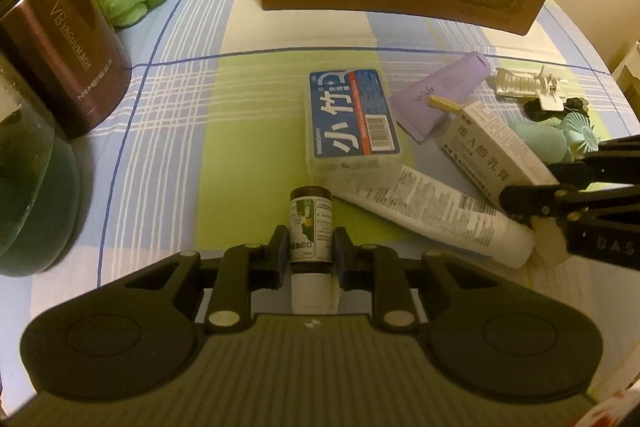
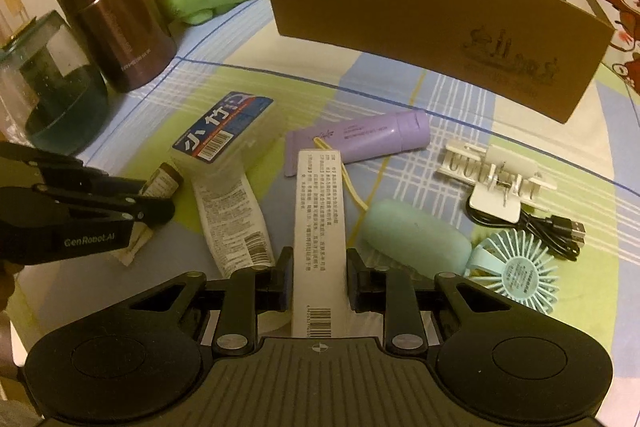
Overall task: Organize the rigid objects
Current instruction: 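Carry both items into the brown box and release them inside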
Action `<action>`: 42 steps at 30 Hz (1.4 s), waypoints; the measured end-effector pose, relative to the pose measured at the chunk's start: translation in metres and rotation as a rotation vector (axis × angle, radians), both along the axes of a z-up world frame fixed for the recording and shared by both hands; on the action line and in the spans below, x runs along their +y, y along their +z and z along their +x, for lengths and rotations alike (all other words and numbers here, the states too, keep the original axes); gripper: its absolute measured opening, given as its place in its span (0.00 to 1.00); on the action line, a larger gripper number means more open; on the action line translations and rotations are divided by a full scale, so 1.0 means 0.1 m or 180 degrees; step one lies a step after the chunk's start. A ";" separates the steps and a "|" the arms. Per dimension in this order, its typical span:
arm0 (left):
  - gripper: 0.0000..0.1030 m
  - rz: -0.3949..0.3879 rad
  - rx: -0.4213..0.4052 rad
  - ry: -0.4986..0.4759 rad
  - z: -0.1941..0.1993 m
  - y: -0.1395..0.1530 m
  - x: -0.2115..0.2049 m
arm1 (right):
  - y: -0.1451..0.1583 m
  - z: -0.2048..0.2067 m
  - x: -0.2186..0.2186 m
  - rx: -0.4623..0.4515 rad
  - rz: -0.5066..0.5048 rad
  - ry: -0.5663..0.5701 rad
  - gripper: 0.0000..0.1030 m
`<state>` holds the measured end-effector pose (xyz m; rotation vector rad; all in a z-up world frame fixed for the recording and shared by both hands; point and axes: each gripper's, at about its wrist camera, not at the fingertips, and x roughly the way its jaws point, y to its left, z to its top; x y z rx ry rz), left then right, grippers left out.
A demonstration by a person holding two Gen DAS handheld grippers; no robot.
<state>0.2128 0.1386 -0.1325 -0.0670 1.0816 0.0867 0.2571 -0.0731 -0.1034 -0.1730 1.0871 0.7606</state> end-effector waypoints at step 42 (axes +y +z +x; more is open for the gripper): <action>0.20 0.0182 -0.0955 -0.0291 1.37 1.43 -0.08 | 1.18 1.30 -0.52 -0.0458 0.0707 -0.0912 0.25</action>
